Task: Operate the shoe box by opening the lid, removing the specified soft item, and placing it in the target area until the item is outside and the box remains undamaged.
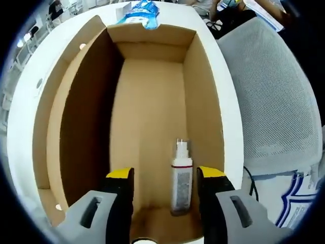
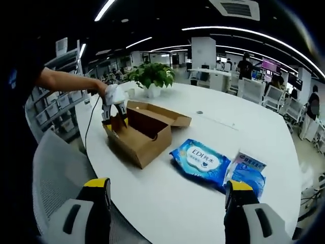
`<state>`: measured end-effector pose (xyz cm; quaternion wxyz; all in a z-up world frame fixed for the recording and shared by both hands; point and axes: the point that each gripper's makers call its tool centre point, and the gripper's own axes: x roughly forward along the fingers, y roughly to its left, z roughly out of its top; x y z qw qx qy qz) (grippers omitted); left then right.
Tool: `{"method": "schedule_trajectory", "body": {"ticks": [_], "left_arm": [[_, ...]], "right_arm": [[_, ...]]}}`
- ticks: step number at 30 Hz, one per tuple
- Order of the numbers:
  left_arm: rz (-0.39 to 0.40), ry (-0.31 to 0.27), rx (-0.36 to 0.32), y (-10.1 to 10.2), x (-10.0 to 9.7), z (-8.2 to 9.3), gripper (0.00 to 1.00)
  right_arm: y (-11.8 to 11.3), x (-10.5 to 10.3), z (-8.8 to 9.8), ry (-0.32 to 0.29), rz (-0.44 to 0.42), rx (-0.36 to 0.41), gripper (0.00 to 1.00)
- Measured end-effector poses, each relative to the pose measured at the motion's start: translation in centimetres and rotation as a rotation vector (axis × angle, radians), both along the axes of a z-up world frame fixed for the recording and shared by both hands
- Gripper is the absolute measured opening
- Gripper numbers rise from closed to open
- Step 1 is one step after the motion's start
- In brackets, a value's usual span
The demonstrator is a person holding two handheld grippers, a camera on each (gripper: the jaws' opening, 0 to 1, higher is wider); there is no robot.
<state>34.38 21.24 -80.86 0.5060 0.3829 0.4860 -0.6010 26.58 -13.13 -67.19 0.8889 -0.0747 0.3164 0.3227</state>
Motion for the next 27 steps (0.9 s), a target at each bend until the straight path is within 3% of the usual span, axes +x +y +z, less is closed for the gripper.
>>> {"method": "schedule_trajectory", "body": {"ticks": [9, 19, 25, 27], "left_arm": [[0.048, -0.008, 0.018, 0.1, 0.1, -1.2, 0.48], [0.143, -0.035, -0.03, 0.0, 1.5, -0.8, 0.47], [0.163, -0.09, -0.032, 0.6, 2.8, -0.2, 0.37], [0.165, -0.09, -0.033, 0.8, 2.8, 0.0, 0.39]], "right_arm": [[-0.2, 0.1, 0.6, -0.005, -0.034, 0.04, 0.94], [0.0, 0.1, 0.4, 0.001, -0.036, 0.041, 0.93], [-0.1, -0.1, 0.1, 0.006, -0.038, 0.04, 0.93], [-0.1, -0.2, 0.0, 0.01, -0.037, 0.04, 0.94]]}}
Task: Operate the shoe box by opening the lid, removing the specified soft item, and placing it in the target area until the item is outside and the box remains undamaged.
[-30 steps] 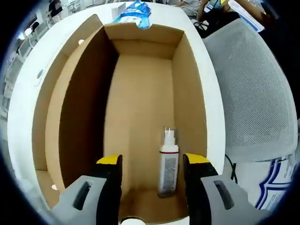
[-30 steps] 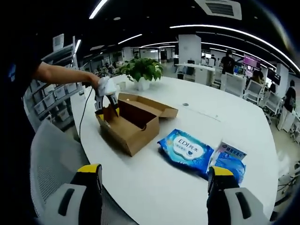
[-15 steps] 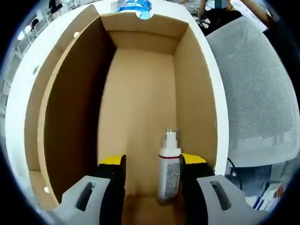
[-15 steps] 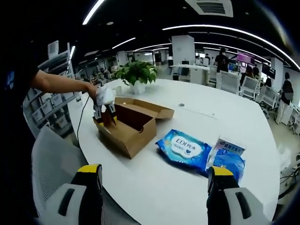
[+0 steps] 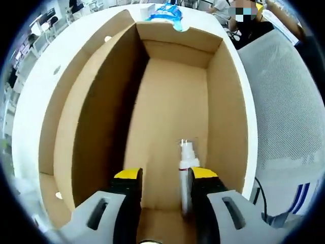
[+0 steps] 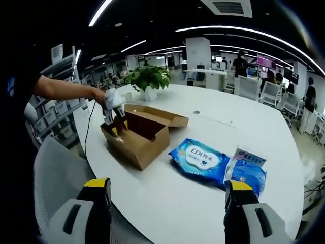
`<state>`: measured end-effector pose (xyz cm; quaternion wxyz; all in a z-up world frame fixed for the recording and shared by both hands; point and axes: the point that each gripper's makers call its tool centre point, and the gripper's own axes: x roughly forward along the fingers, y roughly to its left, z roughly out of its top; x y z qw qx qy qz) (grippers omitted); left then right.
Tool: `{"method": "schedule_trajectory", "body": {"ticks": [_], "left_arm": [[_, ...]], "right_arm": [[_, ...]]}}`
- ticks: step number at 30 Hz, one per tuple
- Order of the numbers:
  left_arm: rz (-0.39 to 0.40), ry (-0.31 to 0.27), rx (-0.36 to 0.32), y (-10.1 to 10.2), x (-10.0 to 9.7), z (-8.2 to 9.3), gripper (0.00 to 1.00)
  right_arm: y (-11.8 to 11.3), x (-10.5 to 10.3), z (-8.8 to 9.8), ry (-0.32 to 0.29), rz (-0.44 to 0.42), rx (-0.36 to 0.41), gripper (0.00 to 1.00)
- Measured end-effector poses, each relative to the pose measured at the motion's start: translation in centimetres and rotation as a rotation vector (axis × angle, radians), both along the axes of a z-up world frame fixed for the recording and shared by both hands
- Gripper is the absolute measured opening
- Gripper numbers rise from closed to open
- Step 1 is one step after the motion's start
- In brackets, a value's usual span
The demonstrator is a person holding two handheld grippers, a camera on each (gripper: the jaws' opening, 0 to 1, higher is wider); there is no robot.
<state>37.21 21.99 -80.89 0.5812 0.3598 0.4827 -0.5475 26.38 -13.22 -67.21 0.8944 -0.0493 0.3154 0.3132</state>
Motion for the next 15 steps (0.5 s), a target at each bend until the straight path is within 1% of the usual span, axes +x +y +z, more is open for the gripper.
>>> {"method": "schedule_trajectory", "body": {"ticks": [1, 8, 11, 15], "left_arm": [[0.017, 0.018, -0.015, -0.1, -0.4, 0.3, 0.39], [0.039, 0.038, -0.045, -0.8, -1.6, 0.5, 0.4], [0.056, 0.046, -0.058, -1.5, -1.9, 0.1, 0.4], [0.044, 0.05, -0.055, -2.2, -2.4, -0.5, 0.4]], "right_arm": [[0.0, 0.0, 0.0, 0.0, 0.001, 0.0, 0.94], [0.1, 0.1, -0.2, 0.002, 0.001, 0.002, 0.93], [0.4, 0.1, -0.3, 0.002, 0.005, 0.008, 0.93], [0.5, 0.1, -0.4, 0.002, 0.011, 0.004, 0.93]]}}
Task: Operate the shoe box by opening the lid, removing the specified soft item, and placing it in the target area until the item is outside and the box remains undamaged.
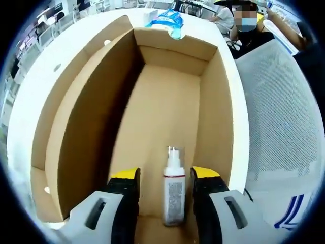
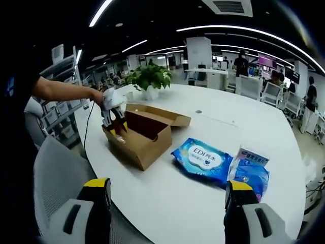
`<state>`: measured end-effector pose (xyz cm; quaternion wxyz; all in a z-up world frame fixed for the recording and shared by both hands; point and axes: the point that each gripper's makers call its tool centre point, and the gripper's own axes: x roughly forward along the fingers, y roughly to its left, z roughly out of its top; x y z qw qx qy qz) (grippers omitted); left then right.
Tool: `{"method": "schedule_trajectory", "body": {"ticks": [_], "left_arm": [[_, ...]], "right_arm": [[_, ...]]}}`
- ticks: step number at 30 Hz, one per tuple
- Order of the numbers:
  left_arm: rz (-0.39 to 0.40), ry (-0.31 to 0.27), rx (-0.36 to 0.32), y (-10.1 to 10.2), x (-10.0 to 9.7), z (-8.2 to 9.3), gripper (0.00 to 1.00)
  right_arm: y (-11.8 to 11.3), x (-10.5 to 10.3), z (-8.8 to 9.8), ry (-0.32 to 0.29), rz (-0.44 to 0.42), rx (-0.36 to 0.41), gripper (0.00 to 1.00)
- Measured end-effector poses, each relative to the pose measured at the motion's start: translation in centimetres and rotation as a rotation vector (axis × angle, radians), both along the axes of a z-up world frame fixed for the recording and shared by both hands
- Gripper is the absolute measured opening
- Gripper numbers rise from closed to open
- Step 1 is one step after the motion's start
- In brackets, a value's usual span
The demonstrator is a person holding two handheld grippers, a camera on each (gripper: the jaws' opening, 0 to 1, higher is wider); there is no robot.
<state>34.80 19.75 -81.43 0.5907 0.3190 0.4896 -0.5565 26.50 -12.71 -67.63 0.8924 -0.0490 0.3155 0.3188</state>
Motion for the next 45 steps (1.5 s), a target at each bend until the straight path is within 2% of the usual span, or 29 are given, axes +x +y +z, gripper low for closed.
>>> {"method": "schedule_trajectory", "body": {"ticks": [5, 7, 11, 14, 18, 22, 28, 35, 45], "left_arm": [[-0.008, -0.021, 0.038, 0.6, 0.0, -1.4, 0.37], [-0.002, -0.034, 0.045, 1.1, 0.2, -1.4, 0.35], [0.042, -0.045, 0.022, 1.5, 0.6, -1.1, 0.37], [0.004, -0.066, 0.082, 3.0, 0.6, -1.5, 0.35], [0.033, -0.061, 0.084, 3.8, 0.5, -1.6, 0.32], [0.031, -0.069, 0.101, 4.5, 0.3, -1.7, 0.27], [0.016, -0.084, 0.098, 4.4, 0.3, -1.8, 0.2], [0.01, -0.117, 0.103, 4.3, 0.6, -1.6, 0.2], [0.009, -0.169, 0.082, 3.9, 1.1, -0.4, 0.19]], "right_arm": [[-0.2, -0.1, 0.0, -0.003, -0.004, 0.002, 0.93], [-0.3, -0.2, 0.0, -0.003, -0.006, 0.001, 0.93], [-0.5, -0.3, -0.2, 0.001, -0.011, -0.001, 0.93], [-0.2, -0.4, -0.1, 0.002, -0.011, -0.002, 0.93], [0.1, -0.3, 0.0, -0.002, -0.005, 0.005, 0.93], [0.3, -0.3, -0.1, 0.0, 0.002, 0.001, 0.92], [0.8, -0.1, 0.3, -0.007, 0.012, 0.001, 0.92], [0.9, -0.1, 0.6, -0.018, 0.019, 0.002, 0.91], [1.3, 0.1, 1.1, -0.048, 0.033, 0.011, 0.89]]}}
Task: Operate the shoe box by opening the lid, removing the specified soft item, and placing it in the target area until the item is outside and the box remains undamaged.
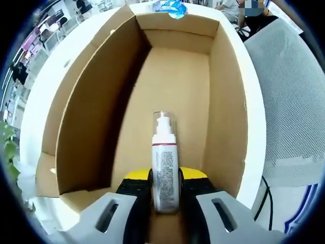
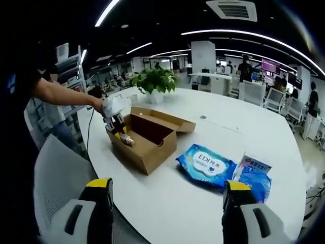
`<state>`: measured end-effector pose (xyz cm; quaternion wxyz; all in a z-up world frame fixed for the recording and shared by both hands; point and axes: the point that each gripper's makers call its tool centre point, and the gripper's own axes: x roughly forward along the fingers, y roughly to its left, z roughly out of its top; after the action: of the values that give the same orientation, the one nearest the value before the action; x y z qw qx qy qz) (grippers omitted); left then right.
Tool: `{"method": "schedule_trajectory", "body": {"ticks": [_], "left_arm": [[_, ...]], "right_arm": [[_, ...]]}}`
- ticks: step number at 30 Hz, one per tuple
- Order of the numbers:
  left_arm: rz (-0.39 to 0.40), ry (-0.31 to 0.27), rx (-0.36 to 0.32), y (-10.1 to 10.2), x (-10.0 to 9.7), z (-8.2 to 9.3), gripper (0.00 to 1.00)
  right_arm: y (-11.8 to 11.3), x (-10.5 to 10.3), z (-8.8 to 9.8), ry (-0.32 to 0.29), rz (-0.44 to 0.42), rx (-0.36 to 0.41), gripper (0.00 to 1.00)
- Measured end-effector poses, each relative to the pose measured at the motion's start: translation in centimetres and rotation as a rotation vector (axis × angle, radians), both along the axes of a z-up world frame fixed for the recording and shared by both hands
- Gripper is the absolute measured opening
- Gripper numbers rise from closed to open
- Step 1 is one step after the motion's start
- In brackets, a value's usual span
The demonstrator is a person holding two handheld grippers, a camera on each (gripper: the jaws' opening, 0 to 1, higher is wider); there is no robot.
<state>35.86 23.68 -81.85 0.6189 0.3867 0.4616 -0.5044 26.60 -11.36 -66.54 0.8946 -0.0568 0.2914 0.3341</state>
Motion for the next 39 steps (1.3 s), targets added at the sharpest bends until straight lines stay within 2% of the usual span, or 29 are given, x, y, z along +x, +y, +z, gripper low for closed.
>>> {"method": "schedule_trajectory", "body": {"ticks": [8, 15, 24, 31, 39], "left_arm": [[0.027, -0.046, -0.048, -0.7, 0.6, 1.7, 0.19], [0.017, -0.09, -0.075, -1.1, 0.8, 3.2, 0.19], [0.015, -0.151, -0.13, -2.1, 1.0, 5.8, 0.19], [-0.022, -0.187, -0.164, -3.5, 0.2, 7.7, 0.19], [-0.071, -0.237, -0.206, -5.6, -0.4, 9.8, 0.19]], "right_arm": [[0.4, 0.2, 0.6, -0.036, 0.021, 0.005, 0.86], [1.2, 0.4, 1.2, -0.08, 0.057, 0.005, 0.81], [3.1, 0.7, 1.7, -0.135, 0.128, -0.009, 0.71], [4.8, 0.9, 2.3, -0.19, 0.191, -0.016, 0.63], [6.8, 1.0, 2.6, -0.223, 0.243, -0.018, 0.54]]}}
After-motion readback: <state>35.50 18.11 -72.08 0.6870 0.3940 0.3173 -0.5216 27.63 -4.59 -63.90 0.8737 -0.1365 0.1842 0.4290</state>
